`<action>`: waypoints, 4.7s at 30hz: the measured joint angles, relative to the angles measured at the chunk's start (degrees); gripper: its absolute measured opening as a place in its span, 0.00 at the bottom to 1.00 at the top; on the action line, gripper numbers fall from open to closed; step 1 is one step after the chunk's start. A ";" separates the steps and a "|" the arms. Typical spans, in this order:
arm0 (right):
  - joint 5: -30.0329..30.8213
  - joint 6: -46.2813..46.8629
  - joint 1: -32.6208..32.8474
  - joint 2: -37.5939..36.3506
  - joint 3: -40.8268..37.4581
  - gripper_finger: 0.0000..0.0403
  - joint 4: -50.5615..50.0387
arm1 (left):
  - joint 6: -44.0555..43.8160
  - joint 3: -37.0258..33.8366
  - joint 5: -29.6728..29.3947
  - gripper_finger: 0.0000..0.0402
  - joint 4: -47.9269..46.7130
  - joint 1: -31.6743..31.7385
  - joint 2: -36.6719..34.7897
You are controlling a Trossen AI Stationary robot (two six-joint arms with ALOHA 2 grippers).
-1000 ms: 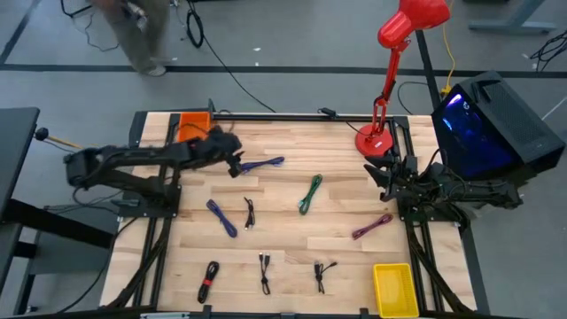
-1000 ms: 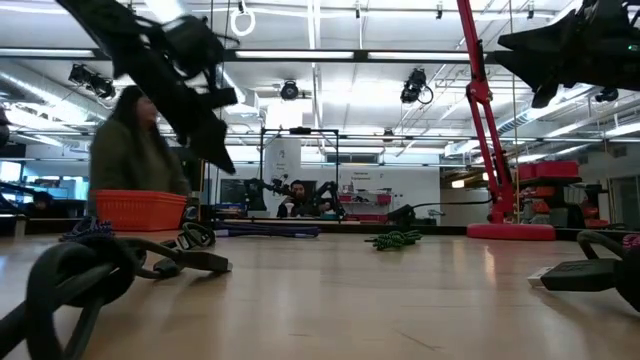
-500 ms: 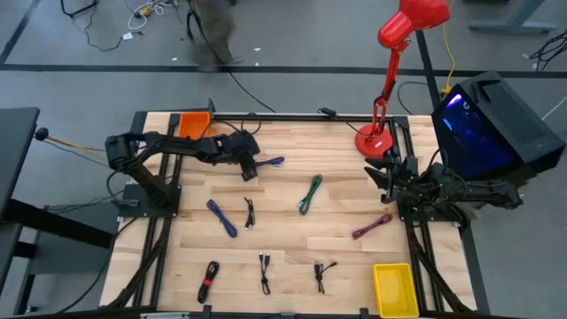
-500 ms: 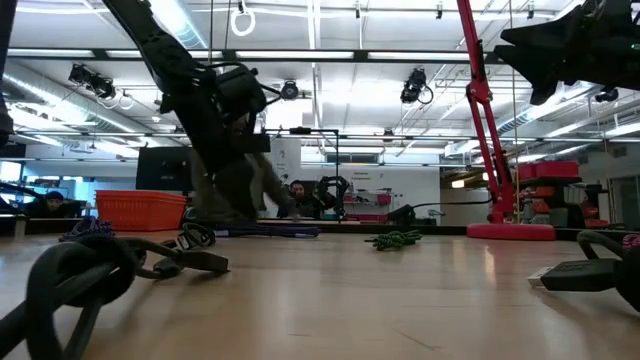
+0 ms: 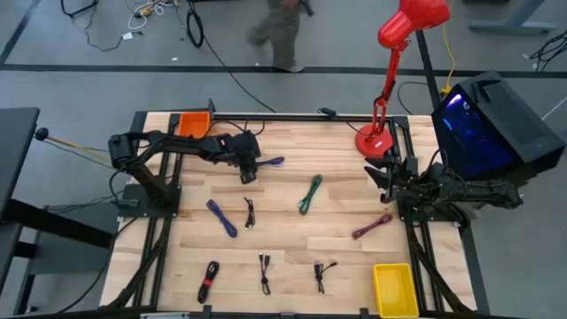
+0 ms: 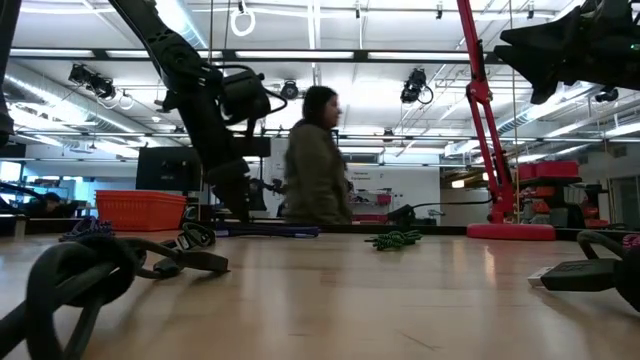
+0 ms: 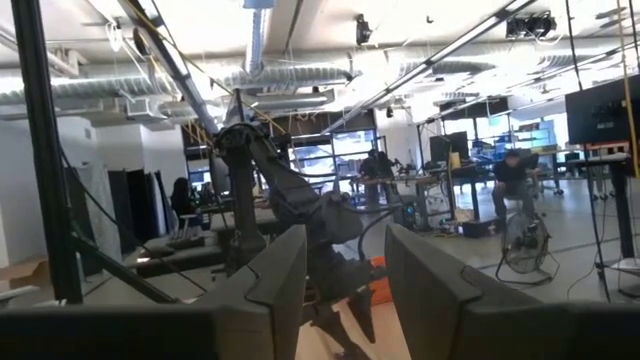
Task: Pick & Place USB Port
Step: Put the top blue patterned charger cable into the yellow bin
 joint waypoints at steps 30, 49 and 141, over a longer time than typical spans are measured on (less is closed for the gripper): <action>-0.01 -0.11 0.00 0.02 0.00 0.35 -0.20 | -4.96 0.02 1.62 0.08 -0.44 -0.07 5.31; 7.49 3.97 -0.02 5.26 0.00 0.35 1.87 | -2.24 12.04 5.87 0.08 5.05 -4.50 -13.04; -10.73 58.78 42.84 53.74 44.13 0.05 -45.99 | -0.94 16.90 -14.42 0.43 -11.16 -12.28 -21.33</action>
